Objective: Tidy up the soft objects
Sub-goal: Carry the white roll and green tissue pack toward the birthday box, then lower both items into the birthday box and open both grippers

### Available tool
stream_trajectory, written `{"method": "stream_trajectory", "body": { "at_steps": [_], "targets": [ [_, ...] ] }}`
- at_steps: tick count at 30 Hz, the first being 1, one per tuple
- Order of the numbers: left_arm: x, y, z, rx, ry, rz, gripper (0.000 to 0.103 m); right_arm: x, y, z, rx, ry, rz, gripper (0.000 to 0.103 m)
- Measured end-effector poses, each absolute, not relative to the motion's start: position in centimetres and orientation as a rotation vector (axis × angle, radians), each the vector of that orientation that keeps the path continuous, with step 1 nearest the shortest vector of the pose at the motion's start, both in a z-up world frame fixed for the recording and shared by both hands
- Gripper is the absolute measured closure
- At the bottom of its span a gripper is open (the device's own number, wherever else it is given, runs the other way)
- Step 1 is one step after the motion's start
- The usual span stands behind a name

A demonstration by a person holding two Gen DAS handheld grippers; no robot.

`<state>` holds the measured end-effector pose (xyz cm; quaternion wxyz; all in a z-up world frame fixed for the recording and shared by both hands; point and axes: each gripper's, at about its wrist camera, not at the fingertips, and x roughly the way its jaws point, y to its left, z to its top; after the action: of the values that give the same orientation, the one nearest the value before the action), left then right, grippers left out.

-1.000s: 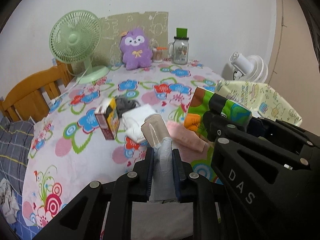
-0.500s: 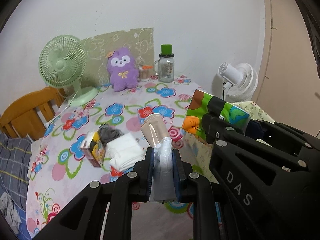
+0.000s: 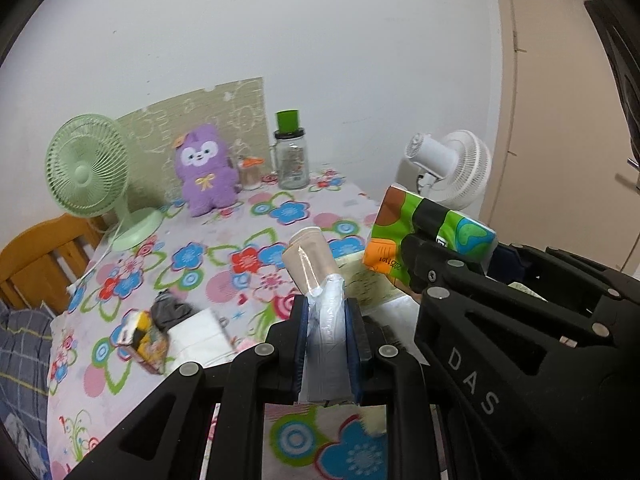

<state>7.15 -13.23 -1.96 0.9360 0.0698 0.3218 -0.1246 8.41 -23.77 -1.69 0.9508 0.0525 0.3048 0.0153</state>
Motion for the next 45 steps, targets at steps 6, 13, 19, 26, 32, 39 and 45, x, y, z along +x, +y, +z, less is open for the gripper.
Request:
{"method": "stream_trajectory", "body": {
  "at_steps": [6, 13, 19, 26, 32, 39, 45],
  "targets": [
    [7.6, -16.0, -2.0, 0.162, 0.658, -0.299, 0.087, 8.5, -26.2, -1.9, 0.126, 0.620, -0.008, 0.074],
    [8.2, -18.5, -2.3, 0.185, 0.654, -0.346, 0.086, 8.8, -28.9, -2.4, 0.143, 0.623, -0.053, 0.073],
    [8.9, -20.2, -3.1, 0.185, 0.671, -0.374, 0.082, 9.7, -30.1, -3.5, 0.147, 0.657, -0.067, 0.072],
    [9.8, -20.8, -4.0, 0.192, 0.685, -0.368, 0.035, 10.6, -30.4, -4.7, 0.165, 0.696, -0.031, 0.056],
    [9.7, -20.9, -4.1, 0.227, 0.661, -0.340, 0.017, 10.4, -29.9, -4.8, 0.138, 0.671, -0.051, 0.020],
    [10.2, -20.3, -4.3, 0.229, 0.681, -0.336, 0.013, 10.6, -29.2, -4.7, 0.105, 0.689, -0.055, 0.014],
    [10.0, -19.5, -4.1, 0.227, 0.676, -0.332, 0.010, 10.3, -28.2, -4.3, 0.092, 0.678, -0.065, 0.010]
  ]
}}
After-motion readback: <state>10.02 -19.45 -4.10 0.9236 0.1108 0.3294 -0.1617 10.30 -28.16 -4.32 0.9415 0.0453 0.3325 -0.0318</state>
